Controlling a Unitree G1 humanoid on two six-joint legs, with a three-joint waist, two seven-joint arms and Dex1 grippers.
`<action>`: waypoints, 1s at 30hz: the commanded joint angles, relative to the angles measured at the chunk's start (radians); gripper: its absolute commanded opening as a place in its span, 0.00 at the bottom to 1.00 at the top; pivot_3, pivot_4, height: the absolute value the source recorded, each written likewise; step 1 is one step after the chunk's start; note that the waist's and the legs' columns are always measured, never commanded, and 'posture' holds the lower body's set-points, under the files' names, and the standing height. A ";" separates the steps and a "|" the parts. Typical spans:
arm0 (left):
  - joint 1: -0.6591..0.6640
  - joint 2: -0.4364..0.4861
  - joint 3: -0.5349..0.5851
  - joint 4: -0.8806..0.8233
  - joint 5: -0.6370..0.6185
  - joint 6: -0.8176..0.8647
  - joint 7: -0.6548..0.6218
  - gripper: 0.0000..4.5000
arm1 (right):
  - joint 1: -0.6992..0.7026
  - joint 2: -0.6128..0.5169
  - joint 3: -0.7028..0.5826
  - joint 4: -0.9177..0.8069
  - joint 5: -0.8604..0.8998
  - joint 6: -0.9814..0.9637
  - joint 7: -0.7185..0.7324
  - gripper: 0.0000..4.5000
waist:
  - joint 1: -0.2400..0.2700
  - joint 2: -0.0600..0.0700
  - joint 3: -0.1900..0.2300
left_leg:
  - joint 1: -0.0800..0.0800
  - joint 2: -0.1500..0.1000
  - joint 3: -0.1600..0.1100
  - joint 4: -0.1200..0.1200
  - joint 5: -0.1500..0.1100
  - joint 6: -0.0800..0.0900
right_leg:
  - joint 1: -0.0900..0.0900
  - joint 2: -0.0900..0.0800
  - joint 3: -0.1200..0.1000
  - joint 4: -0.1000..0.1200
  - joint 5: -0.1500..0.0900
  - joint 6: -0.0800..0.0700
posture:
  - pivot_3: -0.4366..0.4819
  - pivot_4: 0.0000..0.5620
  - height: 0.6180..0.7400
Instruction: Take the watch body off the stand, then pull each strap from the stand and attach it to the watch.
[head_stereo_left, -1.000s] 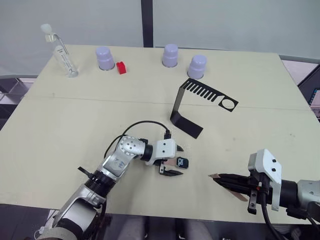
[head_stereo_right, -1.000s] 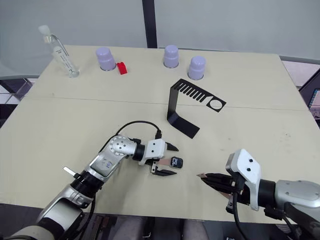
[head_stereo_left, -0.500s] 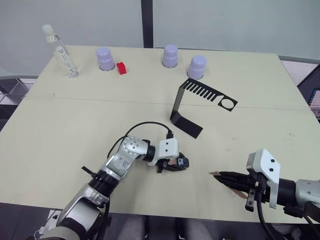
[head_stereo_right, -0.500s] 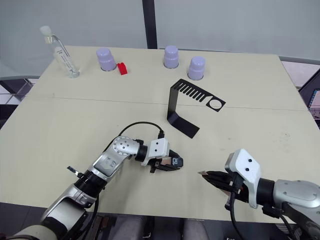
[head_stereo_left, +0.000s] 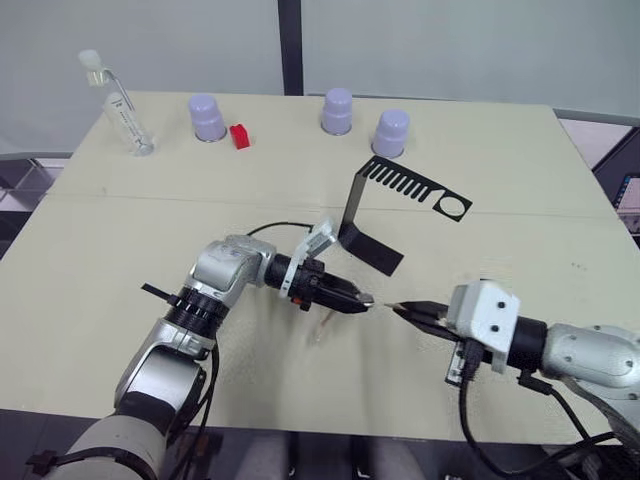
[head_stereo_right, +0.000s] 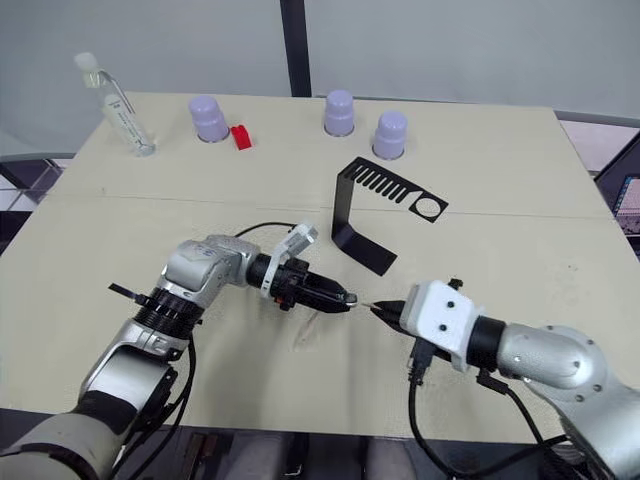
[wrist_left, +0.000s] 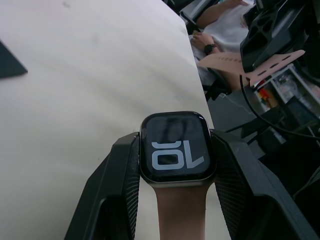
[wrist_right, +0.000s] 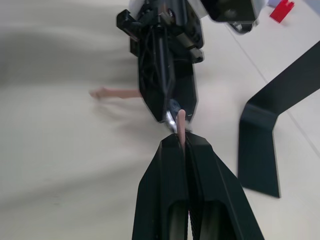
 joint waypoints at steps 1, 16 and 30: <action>-0.021 -0.008 0.032 -0.001 -0.042 0.035 -0.003 0.35 | -0.020 0.003 0.034 0.008 -0.126 -0.079 -0.011 0.00 | 0.003 0.000 0.000 | 0.000 0.000 0.000 0.000 0.000 0.000 | 0.000 0.000 0.000 0.000 0.000 0.000 | 0.48 0.27 0.99; -0.027 -0.002 0.049 -0.002 -0.064 0.040 0.020 0.35 | -0.042 0.055 0.126 0.052 -0.312 -0.215 0.039 0.00 | 0.002 0.000 0.000 | 0.000 0.000 0.000 0.002 0.001 -0.002 | 0.000 0.000 0.000 0.002 0.000 0.000 | 0.48 0.27 0.99; -0.016 -0.008 0.047 -0.022 -0.076 0.026 0.025 0.35 | -0.019 0.076 0.122 0.062 -0.346 -0.239 0.065 0.00 | 0.002 0.000 0.000 | 0.000 0.000 0.001 0.002 0.001 -0.002 | 0.000 0.000 0.000 0.003 0.000 0.000 | 0.48 0.27 0.99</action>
